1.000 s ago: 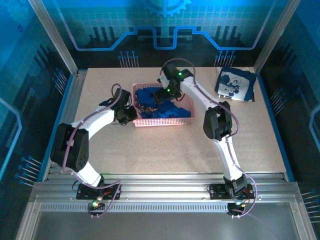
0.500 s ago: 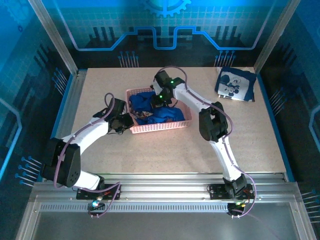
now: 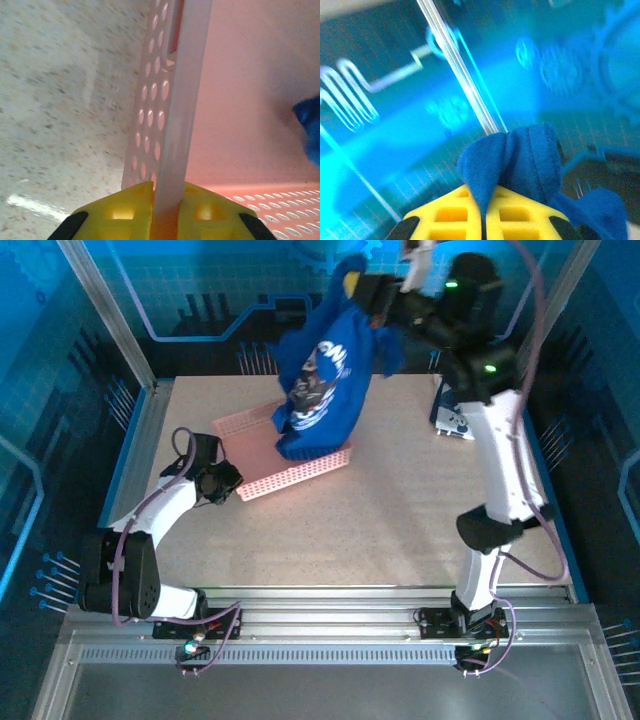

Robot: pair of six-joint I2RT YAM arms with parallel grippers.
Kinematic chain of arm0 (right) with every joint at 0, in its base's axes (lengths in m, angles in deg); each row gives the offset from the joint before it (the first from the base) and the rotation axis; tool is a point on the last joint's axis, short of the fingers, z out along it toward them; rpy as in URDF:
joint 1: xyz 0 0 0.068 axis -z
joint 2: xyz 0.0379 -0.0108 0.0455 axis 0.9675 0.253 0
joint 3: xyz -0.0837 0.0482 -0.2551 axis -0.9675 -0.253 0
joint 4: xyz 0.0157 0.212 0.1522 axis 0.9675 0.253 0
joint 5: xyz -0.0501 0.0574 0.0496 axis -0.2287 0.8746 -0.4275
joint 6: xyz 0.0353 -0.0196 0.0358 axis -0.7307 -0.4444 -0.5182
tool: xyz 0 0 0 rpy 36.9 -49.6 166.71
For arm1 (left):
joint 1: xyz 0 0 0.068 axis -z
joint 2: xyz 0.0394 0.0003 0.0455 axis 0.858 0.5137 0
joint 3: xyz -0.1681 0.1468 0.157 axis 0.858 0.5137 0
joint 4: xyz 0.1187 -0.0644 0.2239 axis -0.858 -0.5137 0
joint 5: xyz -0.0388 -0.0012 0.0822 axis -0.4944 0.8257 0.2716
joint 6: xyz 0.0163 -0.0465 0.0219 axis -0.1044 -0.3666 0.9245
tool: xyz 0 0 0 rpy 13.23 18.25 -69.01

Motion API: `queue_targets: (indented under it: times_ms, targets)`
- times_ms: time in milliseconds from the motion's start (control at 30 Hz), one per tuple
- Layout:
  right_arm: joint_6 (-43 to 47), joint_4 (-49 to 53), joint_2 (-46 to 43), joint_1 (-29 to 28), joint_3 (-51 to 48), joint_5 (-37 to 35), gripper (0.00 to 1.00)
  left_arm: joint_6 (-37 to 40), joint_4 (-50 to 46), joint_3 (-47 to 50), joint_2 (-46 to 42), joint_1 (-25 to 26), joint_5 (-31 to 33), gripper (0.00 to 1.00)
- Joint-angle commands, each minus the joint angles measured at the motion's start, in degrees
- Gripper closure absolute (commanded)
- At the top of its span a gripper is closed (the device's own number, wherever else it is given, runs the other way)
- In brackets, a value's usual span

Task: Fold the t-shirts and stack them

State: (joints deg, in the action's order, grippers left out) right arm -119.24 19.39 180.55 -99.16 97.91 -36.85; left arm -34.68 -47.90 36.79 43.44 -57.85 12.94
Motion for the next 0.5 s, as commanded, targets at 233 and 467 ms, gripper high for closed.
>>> queue_targets:
  times_ms: [233, 467]
  targets:
    - [0.7, 5.6, -11.2, 6.2, -2.2, 0.9, 1.00, -16.0, -3.8, -7.8, 1.4, -12.0, 13.3, 1.00]
    - [3.0, 10.3, -19.0, 8.2, -23.8, 0.6, 1.00, -24.8, -5.0, -7.7, 1.5, -14.4, 21.2, 1.00]
